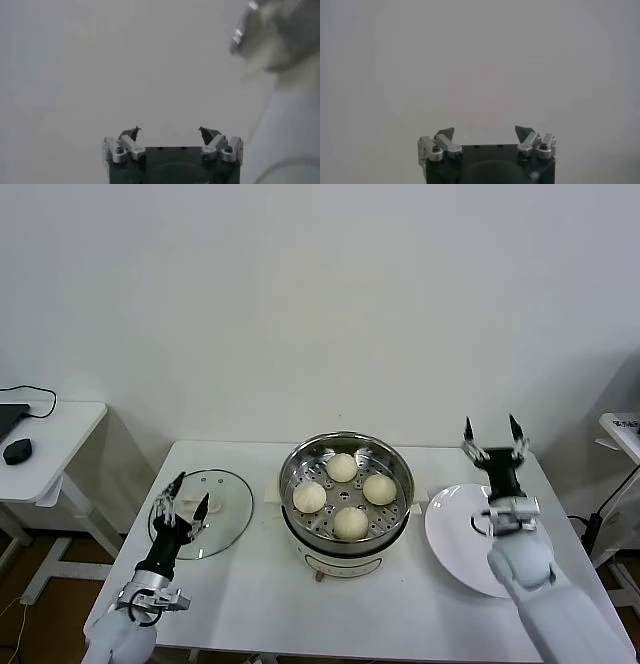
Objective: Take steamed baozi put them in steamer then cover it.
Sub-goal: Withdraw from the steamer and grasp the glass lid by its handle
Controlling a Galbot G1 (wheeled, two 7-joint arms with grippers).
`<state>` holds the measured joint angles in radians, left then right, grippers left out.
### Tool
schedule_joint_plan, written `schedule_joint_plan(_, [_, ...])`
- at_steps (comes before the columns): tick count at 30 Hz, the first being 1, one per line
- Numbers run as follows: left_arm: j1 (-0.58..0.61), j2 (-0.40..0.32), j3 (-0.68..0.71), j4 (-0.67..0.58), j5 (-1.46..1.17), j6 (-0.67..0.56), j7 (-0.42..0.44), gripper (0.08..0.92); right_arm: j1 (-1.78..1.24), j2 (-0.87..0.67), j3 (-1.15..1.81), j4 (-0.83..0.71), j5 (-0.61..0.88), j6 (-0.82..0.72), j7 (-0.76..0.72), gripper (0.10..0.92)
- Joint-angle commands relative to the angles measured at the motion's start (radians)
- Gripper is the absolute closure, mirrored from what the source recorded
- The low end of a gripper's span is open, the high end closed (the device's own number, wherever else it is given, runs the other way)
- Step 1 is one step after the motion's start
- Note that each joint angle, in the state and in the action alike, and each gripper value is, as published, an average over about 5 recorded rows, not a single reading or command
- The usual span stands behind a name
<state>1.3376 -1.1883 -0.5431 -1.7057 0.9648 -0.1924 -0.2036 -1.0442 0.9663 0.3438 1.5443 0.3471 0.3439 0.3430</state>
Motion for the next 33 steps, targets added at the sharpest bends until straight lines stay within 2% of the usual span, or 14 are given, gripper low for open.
schedule_joint_plan(1, [-0.102,0.010,-0.009,0.279,0.429,0.019,-0.021,0.177,-0.228,0.100,0.193,0.022,-0.062,0.033,0.015,0.203])
schedule_joint_plan(12, [-0.160,-0.023,0.003,0.373,0.437,0.073,-0.076,0.177,-0.235,0.135,0.179,0.002,-0.104,0.039,0.000,0.203])
schedule_joint_plan(21, [-0.225,-0.056,0.027,0.456,0.442,0.055,-0.132,0.177,-0.237,0.136,0.181,-0.008,-0.127,0.050,-0.013,0.203])
schedule_joint_plan(33, [-0.262,-0.065,0.035,0.461,0.443,0.059,-0.138,0.177,-0.240,0.143,0.177,-0.014,-0.153,0.057,-0.028,0.203])
